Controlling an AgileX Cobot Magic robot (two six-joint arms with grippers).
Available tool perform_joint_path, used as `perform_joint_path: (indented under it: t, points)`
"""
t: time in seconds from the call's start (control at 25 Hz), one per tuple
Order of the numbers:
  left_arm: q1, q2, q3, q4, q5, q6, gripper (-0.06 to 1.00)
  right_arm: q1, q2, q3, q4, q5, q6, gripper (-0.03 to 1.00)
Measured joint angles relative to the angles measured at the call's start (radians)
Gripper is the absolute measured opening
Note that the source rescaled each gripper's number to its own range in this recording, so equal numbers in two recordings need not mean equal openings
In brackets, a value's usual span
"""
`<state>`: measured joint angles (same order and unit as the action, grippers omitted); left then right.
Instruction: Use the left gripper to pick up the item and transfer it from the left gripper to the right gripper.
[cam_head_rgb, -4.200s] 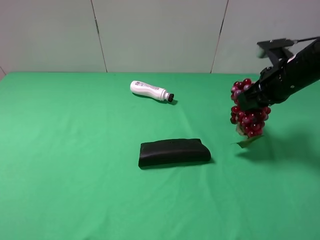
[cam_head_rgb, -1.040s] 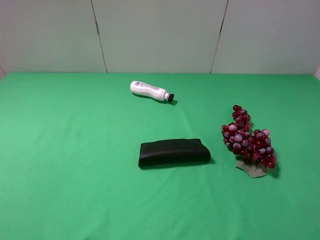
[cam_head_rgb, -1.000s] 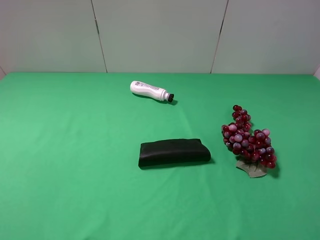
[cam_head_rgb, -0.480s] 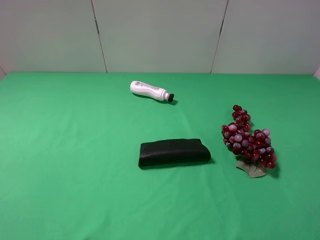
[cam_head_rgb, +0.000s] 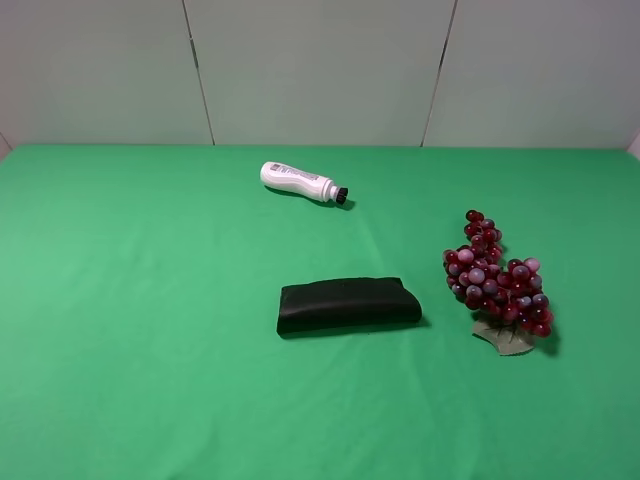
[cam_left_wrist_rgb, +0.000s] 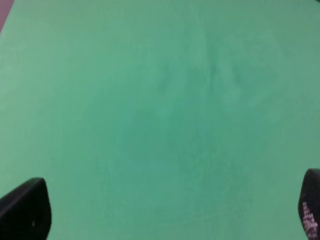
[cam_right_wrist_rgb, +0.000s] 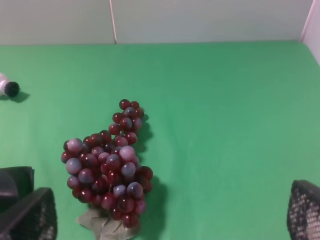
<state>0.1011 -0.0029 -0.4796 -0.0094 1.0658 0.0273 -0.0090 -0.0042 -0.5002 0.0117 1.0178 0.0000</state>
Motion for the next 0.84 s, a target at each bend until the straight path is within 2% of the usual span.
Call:
perform_joint_path:
  t: [0.84]
  points:
    - [0.0, 0.0, 0.0, 0.0, 0.0, 0.0, 1.0, 0.0, 0.0, 0.0, -0.001, 0.0, 0.0, 1.0]
